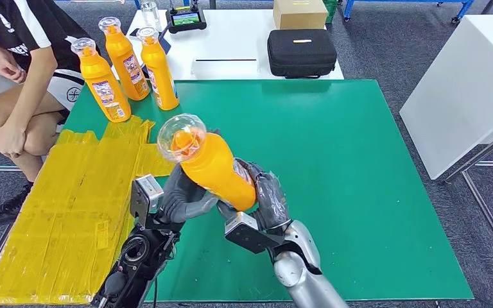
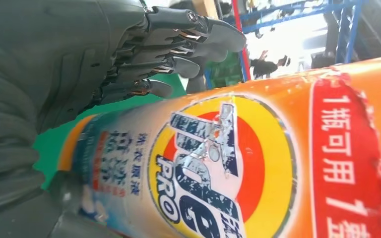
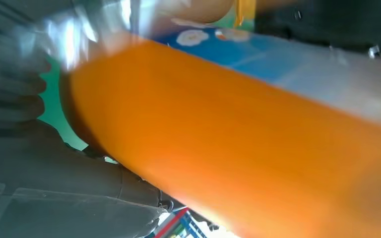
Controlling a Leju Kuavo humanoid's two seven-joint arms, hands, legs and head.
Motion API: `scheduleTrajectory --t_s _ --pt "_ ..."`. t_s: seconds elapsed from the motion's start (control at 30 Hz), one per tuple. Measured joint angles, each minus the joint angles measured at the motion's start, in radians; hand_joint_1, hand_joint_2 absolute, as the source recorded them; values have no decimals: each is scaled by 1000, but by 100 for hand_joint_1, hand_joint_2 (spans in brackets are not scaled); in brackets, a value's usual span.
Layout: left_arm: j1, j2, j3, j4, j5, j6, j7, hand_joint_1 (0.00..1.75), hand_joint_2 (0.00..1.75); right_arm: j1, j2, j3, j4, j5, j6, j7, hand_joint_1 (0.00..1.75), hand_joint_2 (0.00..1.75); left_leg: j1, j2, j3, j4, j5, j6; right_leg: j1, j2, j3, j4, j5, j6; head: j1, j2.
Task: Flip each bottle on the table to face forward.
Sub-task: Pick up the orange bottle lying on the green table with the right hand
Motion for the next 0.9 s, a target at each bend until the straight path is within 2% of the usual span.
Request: scheduleTrajectory --t_s 0.5,0.9 --pt "17 0 0 -7 -68 108 0 0 175 -9 -5 21 40 -5 -6 22 175 175 0 0 0 0 0 0 0 0 0 0 0 0 0 0" --pt "18 0 1 -12 -72 118 8 0 175 -14 -3 21 52 7 -10 36 175 175 0 0 0 0 0 0 0 0 0 0 0 0 0 0"
